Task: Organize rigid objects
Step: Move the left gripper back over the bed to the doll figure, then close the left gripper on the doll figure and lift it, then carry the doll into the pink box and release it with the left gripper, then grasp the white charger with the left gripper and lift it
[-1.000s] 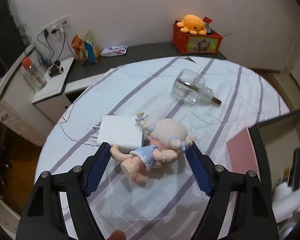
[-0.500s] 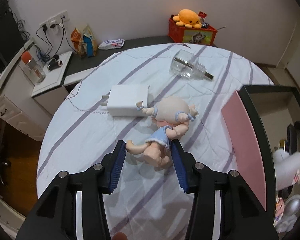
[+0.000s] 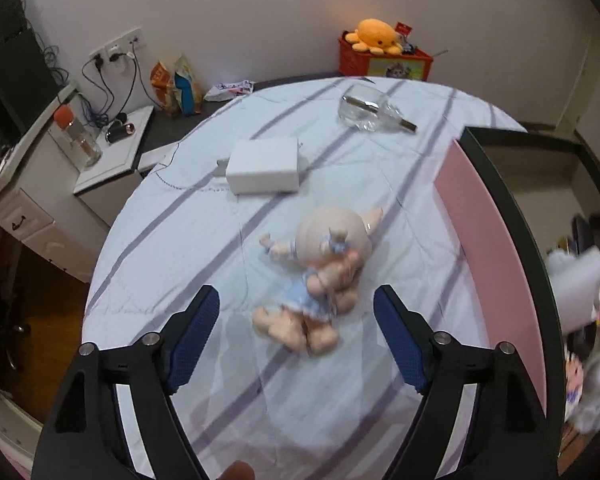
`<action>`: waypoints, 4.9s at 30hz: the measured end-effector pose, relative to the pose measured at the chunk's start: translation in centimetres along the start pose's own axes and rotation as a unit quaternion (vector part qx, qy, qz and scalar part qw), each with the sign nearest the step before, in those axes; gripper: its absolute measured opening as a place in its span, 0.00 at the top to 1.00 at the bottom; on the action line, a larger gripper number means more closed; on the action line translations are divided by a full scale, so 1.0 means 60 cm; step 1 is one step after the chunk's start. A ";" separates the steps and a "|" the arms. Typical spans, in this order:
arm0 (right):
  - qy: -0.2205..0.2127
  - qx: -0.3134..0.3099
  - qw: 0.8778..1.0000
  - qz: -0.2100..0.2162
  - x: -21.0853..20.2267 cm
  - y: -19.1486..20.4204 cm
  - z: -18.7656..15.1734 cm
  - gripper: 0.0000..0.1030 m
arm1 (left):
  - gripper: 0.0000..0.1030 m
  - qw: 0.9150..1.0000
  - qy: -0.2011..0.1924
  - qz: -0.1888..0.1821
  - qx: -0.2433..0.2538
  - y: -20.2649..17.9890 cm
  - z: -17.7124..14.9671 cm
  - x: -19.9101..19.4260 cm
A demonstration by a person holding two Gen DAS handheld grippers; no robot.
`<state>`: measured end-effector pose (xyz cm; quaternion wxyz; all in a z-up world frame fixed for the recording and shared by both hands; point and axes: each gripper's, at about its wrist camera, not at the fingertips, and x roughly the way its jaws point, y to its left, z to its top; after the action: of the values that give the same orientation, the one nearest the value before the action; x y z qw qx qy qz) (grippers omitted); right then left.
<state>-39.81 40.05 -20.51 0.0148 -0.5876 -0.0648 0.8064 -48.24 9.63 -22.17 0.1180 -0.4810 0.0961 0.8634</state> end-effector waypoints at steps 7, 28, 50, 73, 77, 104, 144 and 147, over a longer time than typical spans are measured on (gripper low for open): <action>0.001 0.001 1.000 0.000 -0.001 0.003 0.001 0.86 | 0.22 1.000 0.009 0.006 0.001 -0.008 0.016 0.034; 0.001 0.003 1.000 0.006 -0.006 0.000 -0.002 0.86 | 0.53 1.000 0.004 -0.010 -0.008 0.001 0.014 0.004; 0.002 -0.002 1.000 0.006 -0.004 0.001 -0.003 0.86 | 0.40 1.000 0.017 0.004 -0.006 -0.002 0.035 0.051; 0.001 0.000 1.000 0.011 -0.008 0.001 -0.008 0.86 | 0.41 0.999 -0.007 -0.048 -0.003 -0.011 0.003 -0.040; 0.000 0.000 1.000 0.014 -0.011 0.000 -0.009 0.86 | 0.41 0.998 -0.023 -0.052 0.007 -0.022 0.007 -0.074; -0.009 -0.005 1.000 0.021 -0.010 -0.002 -0.011 0.86 | 0.40 0.991 -0.009 -0.089 0.101 -0.241 0.094 -0.038; -0.003 -0.022 1.000 -0.021 -0.004 0.014 -0.004 0.86 | 0.11 0.999 0.007 0.015 -0.048 0.075 0.091 0.076; -0.004 -0.021 1.000 -0.017 -0.002 0.011 0.000 0.86 | 0.11 0.999 0.008 0.020 -0.049 0.076 0.103 0.093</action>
<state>-39.75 39.37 -20.50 0.0160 -0.5832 -0.0920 0.8069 -57.40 7.61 -23.47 0.0763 -0.4911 0.0643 0.8654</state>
